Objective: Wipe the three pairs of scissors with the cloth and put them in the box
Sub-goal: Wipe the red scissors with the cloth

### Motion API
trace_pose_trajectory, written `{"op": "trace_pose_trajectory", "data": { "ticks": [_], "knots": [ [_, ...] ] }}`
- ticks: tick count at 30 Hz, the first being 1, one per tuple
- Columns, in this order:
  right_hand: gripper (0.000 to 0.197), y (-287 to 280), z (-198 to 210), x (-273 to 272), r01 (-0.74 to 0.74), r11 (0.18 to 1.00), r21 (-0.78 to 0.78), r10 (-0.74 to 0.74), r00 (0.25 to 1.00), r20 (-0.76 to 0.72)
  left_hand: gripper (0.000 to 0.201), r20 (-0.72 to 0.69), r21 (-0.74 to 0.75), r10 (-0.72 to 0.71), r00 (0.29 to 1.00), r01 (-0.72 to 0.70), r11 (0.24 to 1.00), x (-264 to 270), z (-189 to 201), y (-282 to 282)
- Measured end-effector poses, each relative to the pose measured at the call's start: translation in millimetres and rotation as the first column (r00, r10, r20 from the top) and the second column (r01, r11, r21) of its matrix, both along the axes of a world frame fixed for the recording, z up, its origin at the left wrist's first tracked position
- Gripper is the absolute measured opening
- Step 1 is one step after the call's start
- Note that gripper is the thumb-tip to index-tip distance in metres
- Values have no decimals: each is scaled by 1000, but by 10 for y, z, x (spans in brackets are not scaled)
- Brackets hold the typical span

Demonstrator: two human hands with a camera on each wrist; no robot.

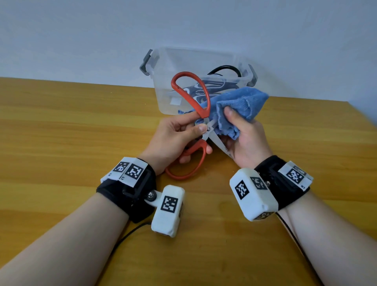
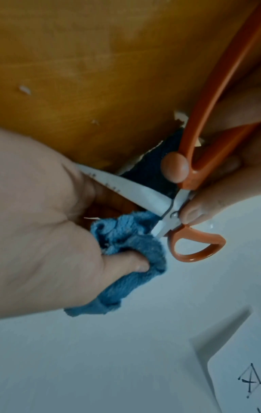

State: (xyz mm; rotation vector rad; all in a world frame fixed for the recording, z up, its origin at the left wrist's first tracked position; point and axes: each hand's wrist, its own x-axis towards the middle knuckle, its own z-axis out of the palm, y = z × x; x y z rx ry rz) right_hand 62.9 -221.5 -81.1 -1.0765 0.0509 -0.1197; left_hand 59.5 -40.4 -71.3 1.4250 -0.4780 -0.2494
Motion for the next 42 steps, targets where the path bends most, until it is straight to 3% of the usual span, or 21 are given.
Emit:
{"op": "trace_pose_trajectory", "data": {
  "ticks": [2,4,6,9,12,16,19,28,31,33,39,42],
  "knots": [
    [59,-58,13,21,96,990,107,-93,995,-30,35,-31,-23,29,999,-29,999,2,-4,5],
    [36,-143,36,62,202,948,247,-187,979,-83,34,-78,-65,83,994,-88,994,6,7,21],
    [29,-179,57,55,201,941,270,-184,979,-90,34,-105,-104,126,986,-137,985,14,25,37],
    [37,-78,44,0,-13,998,54,12,1000,22,36,-94,-144,134,986,-147,979,26,28,46],
    [36,59,-3,-88,-209,929,-304,260,956,135,34,-54,-147,119,991,-126,981,26,14,38],
    [11,66,-9,-99,-178,857,-485,281,948,148,29,-18,-92,111,994,-113,989,38,-23,19],
    [13,76,-7,-103,-163,828,-537,289,944,160,26,-28,-102,151,988,-153,983,39,-27,6],
    [7,87,-109,-19,29,842,-538,62,987,150,18,-112,-166,260,959,-276,947,14,55,13],
    [29,78,-111,-12,32,870,-491,42,990,137,17,-122,-173,276,953,-295,940,11,73,12],
    [34,81,-102,-18,44,887,-460,21,991,135,15,-139,-167,286,948,-307,937,8,88,13],
    [31,58,-92,12,116,925,-361,-87,992,96,28,-193,-165,305,933,-337,927,22,44,28],
    [8,20,-48,21,201,950,-240,-191,979,63,19,-227,-198,347,910,-391,899,28,77,35]
  ]
}}
